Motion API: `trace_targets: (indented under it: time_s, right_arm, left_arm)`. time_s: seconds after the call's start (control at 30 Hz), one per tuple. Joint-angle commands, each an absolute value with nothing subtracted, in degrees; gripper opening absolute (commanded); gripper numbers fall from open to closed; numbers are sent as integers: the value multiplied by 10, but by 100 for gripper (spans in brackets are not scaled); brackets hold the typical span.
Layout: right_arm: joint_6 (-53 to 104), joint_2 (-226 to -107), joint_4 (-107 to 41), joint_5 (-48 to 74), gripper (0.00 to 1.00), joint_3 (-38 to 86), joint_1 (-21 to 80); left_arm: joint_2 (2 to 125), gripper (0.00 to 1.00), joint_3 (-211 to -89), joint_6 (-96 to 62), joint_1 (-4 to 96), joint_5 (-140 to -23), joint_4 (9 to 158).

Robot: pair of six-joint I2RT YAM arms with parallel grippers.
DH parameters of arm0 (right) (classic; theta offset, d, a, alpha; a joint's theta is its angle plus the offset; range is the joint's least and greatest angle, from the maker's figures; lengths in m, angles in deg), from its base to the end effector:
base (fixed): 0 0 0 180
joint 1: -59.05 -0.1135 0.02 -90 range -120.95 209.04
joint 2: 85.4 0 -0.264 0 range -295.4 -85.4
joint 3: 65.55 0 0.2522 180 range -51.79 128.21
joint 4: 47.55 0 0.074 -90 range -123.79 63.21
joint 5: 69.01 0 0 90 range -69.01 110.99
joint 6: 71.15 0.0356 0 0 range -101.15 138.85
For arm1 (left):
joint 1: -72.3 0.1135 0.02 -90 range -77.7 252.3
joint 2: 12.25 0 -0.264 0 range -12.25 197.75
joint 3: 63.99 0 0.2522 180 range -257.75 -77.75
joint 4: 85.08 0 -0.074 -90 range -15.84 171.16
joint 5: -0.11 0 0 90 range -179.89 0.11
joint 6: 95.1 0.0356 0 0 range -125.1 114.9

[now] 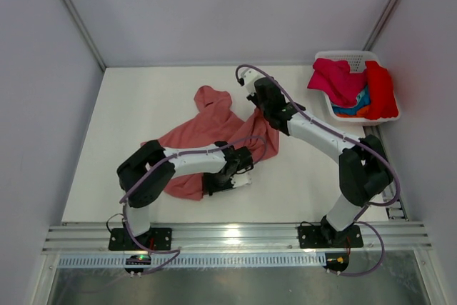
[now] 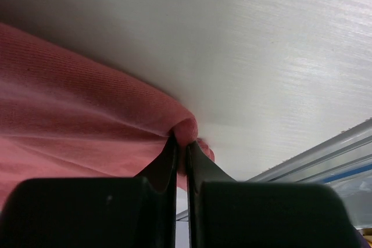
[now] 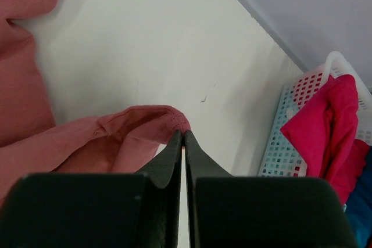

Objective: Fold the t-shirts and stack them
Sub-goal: Flatten the tshirt out

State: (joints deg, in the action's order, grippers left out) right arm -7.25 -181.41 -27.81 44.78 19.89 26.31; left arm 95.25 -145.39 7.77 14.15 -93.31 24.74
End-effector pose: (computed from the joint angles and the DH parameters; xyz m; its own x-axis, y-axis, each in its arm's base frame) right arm 0.3338 0.1975 0.2760 -0.2924 -0.6666 -0.6857 -0.3681 0.7402 -0.5626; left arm 0.1674 -0.2655 0.1454 -0.3217 0.9392 0.1198 0.9468 0.3201 0.0334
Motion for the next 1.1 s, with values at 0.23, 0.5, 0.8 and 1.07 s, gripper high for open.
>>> trace_targets:
  time_s: [0.23,0.5,0.8,1.07]
  right_arm:
    - [-65,-1780,-310,445,3,185,267]
    - [-63,-1780,-306,438,3,187,271]
    - [-62,-1780,-298,435,3,188,271]
    - [-67,-1770,-300,433,3,181,271]
  left_arm:
    - [898,0,-1596,103,177,-780,148]
    - [798,0,-1707,131,341,-774,143]
    - [810,0,-1664,105,433,-781,197]
    - [852,0,-1598,53,493,-729,268]
